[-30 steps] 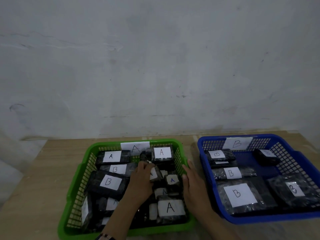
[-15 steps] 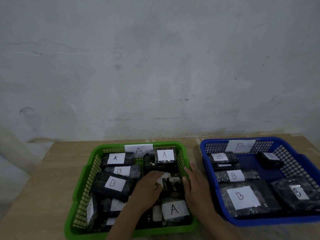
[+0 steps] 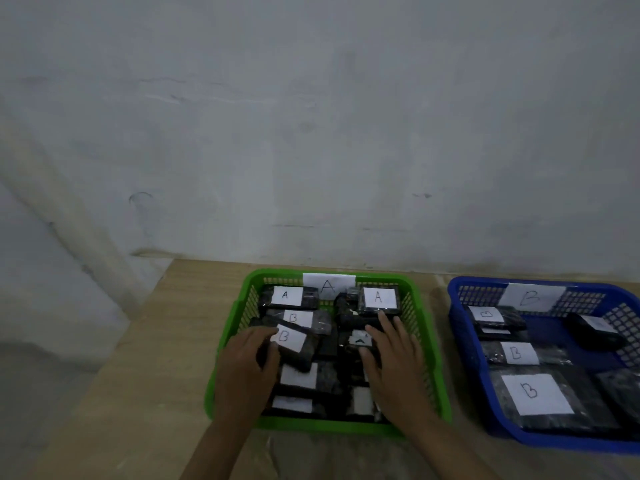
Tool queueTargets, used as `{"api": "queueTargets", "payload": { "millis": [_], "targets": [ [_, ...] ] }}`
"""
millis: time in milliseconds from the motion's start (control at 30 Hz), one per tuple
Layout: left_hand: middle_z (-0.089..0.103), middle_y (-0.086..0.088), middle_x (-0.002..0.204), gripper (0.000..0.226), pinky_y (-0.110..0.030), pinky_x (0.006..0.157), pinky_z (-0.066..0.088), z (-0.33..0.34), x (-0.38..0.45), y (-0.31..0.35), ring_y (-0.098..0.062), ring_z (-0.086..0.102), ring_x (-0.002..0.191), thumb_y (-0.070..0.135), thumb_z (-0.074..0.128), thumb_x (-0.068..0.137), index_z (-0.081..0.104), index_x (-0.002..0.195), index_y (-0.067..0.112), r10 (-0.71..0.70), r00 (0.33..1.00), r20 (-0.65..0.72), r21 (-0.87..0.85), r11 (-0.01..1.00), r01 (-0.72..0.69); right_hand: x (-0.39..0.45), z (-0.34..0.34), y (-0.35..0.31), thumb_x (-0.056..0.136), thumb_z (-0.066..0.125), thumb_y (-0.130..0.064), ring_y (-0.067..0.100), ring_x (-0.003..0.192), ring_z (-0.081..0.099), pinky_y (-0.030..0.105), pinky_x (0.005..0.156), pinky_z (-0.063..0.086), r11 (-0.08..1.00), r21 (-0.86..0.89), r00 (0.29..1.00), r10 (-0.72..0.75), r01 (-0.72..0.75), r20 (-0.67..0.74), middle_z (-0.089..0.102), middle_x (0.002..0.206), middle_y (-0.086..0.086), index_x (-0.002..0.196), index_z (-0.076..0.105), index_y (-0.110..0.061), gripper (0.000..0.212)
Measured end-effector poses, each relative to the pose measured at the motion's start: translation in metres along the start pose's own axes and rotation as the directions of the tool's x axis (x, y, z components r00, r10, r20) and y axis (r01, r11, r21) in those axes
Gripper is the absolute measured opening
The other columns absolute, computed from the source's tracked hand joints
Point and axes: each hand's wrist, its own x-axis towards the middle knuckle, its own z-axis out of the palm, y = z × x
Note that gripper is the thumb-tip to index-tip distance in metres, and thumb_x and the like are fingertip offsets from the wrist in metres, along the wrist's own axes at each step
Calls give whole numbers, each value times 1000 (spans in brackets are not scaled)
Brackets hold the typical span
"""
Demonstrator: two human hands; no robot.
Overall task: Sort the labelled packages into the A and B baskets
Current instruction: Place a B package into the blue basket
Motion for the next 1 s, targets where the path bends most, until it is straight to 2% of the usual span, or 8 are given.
{"api": "queueTargets", "payload": {
  "millis": [267,433,567,667,800,867,933,1000],
  "targets": [
    [70,-9,78,31,-37,54,53,-13,-24,-40,-34,65,68,32,49,70,67,87,14,-153,982,111,243,962,122,0,27,-45,55,-18,-83,10,142,0,33,114,-1,992,0,962,-124,128,243,23,151,-9,136,34,-27,111],
    [71,4,75,32,-35,54,53,-16,-30,-40,-22,69,72,41,58,61,68,87,26,-134,977,168,396,916,57,7,43,-61,97,24,-41,17,143,-2,40,115,2,995,-58,947,-64,87,315,14,154,-5,140,24,-25,46],
    [73,5,86,44,-40,63,53,-13,-29,-46,-25,68,83,36,82,56,68,96,24,-129,975,183,394,918,48,16,48,-68,98,24,-39,22,143,-5,44,115,0,999,-48,944,-6,24,330,7,156,-2,143,14,-25,48],
    [69,4,105,48,-45,81,47,-11,-28,-44,-29,60,104,30,79,64,64,109,23,-164,966,202,314,945,94,22,49,-72,95,34,-40,20,142,2,44,115,0,999,-35,947,-27,41,319,14,153,-1,143,13,-24,54],
    [71,8,88,46,-39,65,53,-9,-28,-48,-19,50,97,42,77,53,67,95,27,-76,982,173,376,927,5,27,41,-75,86,56,-34,23,128,30,35,106,21,997,36,958,-72,65,276,34,135,3,136,28,-20,59],
    [71,8,86,54,-40,63,54,-8,-25,-52,-17,41,95,42,84,45,65,94,27,-33,991,133,401,916,-23,27,33,-78,87,57,-23,19,108,44,15,86,35,977,204,962,-107,56,250,40,116,4,123,44,-15,40],
    [70,4,97,63,-44,72,52,-8,-24,-45,-18,40,103,34,87,50,58,105,28,-55,988,148,387,922,-7,23,24,-78,90,53,-15,12,92,45,5,71,35,948,311,974,-133,70,185,40,104,1,111,51,-11,22],
    [58,2,125,53,-44,94,39,-10,-19,-28,-20,36,122,33,67,78,44,127,29,-99,988,116,279,958,64,19,15,-74,92,49,-12,11,91,45,5,71,35,925,371,985,-129,77,118,44,101,-1,110,54,-11,19]
  ]
}}
